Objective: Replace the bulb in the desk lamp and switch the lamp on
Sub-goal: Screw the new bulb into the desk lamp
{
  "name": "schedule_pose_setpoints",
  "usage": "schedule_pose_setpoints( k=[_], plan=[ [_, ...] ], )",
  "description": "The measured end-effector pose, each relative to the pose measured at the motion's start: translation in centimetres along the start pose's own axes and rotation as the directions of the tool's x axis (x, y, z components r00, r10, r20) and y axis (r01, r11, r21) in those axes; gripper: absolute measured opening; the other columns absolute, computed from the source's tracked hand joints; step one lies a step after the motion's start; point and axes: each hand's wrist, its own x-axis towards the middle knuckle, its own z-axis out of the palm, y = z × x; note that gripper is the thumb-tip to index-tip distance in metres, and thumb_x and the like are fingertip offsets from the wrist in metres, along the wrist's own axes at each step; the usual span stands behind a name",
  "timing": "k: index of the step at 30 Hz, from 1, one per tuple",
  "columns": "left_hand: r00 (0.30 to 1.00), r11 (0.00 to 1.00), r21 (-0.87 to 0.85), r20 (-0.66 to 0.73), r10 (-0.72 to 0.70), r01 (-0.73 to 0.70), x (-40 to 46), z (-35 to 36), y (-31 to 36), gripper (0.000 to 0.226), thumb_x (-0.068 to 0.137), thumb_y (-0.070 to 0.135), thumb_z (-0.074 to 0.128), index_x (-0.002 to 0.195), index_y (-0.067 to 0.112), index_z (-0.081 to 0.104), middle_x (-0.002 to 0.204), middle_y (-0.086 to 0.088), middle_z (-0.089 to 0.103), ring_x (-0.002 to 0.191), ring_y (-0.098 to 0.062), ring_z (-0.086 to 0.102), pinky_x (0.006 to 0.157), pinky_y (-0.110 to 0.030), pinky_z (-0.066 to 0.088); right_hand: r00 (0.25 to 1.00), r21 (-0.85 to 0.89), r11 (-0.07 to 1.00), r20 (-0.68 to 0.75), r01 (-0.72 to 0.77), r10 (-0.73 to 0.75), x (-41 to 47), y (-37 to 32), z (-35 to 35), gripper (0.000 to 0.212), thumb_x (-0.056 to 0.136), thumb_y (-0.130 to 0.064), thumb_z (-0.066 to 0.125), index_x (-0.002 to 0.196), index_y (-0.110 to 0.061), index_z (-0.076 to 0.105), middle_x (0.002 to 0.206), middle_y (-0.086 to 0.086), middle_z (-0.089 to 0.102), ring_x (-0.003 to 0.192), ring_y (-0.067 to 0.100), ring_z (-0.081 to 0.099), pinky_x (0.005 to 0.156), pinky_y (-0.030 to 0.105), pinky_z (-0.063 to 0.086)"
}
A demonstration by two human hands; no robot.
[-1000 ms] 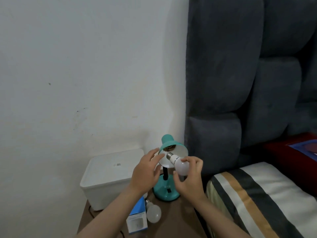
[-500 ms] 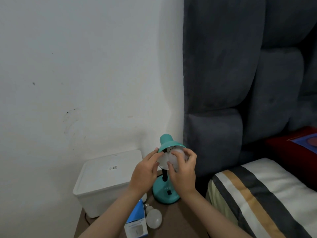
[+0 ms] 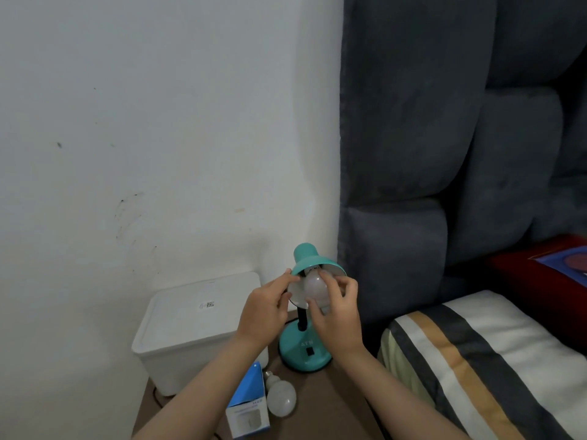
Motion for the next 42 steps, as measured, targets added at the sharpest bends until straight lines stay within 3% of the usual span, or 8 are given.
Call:
schedule_pose_setpoints(
  k=[5,8,14,19,24,33,37,42],
  plan=[
    [1.0,1.0,0.005,0.009,-0.014,0.014,-0.2,0.1,0.1,0.039,0.08,-0.004,0.061,0.11,0.019,0.062,0.119,-0.003,0.065,0.079,-0.014,0.057,0.065,-0.002,0.038,0.996,-0.014,0.996,0.014,-0.088,0.088,-0.1,-0.1,0.1,0.05,0.079,-0.026,0.074,0.123,-0.014,0.052,0.106,0.004,0.042,0.082,0.014,0.056,0.068,0.023,0.055],
    [0.999,0.999,0.003,0.01,-0.034,0.034,-0.3,0.2,0.1,0.04,0.08,-0.004,0.061,0.11,0.023,0.06,0.094,-0.001,0.071,0.061,-0.002,0.05,0.059,-0.002,0.036,0.988,0.005,0.989,-0.019,-0.15,0.15,-0.1,-0.6,-0.2,0.046,0.079,-0.031,0.073,0.116,-0.012,0.054,0.101,0.003,0.042,0.073,0.012,0.053,0.061,0.024,0.055],
    [1.0,0.999,0.013,-0.001,-0.029,0.029,-0.2,0.2,0.5,0.037,0.08,-0.004,0.059,0.106,0.022,0.06,0.096,-0.008,0.072,0.055,-0.005,0.05,0.055,-0.006,0.039,0.971,0.095,0.971,-0.074,-0.219,0.227,0.3,-1.8,0.1,0.043,0.078,-0.03,0.075,0.111,-0.014,0.053,0.1,0.002,0.041,0.076,0.009,0.05,0.064,0.006,0.042],
    [0.999,0.999,0.005,0.0,-0.053,0.053,-0.5,0.1,0.3,0.036,0.082,-0.002,0.059,0.108,0.022,0.061,0.089,-0.005,0.072,0.053,-0.004,0.052,0.054,-0.008,0.04,0.977,0.117,0.976,-0.089,-0.181,0.192,0.2,-1.9,0.3,0.042,0.078,-0.026,0.075,0.115,-0.016,0.058,0.108,0.006,0.042,0.088,0.014,0.054,0.075,0.018,0.05],
    [0.998,0.998,0.004,-0.005,-0.055,0.055,-0.4,0.0,0.6,0.036,0.082,-0.002,0.06,0.109,0.02,0.062,0.077,0.002,0.068,0.054,0.006,0.05,0.055,-0.003,0.036,0.992,0.058,0.99,-0.015,-0.126,0.127,-0.4,-1.4,0.0,0.048,0.077,-0.009,0.072,0.12,-0.02,0.056,0.119,0.007,0.04,0.096,0.008,0.047,0.075,0.001,0.038],
    [0.999,0.999,0.006,-0.021,-0.05,0.05,-0.5,0.3,0.5,0.033,0.082,-0.003,0.058,0.106,0.02,0.061,0.1,-0.004,0.072,0.051,-0.004,0.05,0.054,-0.01,0.041,0.932,0.132,0.927,-0.039,-0.352,0.36,0.6,-2.0,0.0,0.047,0.079,-0.05,0.066,0.106,-0.016,0.048,0.088,0.002,0.065,0.074,0.014,0.064,0.058,0.016,0.048],
    [0.999,0.999,0.004,-0.027,-0.045,0.045,-0.6,0.3,0.5,0.033,0.081,-0.003,0.059,0.104,0.02,0.061,0.094,-0.004,0.072,0.057,-0.007,0.051,0.054,-0.009,0.04,0.955,0.113,0.955,-0.081,-0.275,0.284,0.1,-2.2,0.1,0.048,0.083,-0.039,0.067,0.118,-0.011,0.05,0.109,0.005,0.049,0.081,0.005,0.053,0.063,0.005,0.044],
    [0.998,0.998,-0.009,-0.04,-0.057,0.056,-0.5,0.3,0.8,0.032,0.082,-0.003,0.059,0.107,0.018,0.062,0.095,-0.007,0.072,0.055,-0.012,0.058,0.057,-0.024,0.049,0.99,0.142,0.981,-0.037,-0.132,0.139,-0.9,-1.3,0.7,0.047,0.081,-0.022,0.071,0.124,-0.018,0.053,0.115,0.007,0.045,0.095,0.019,0.059,0.075,0.03,0.058]
  ],
)
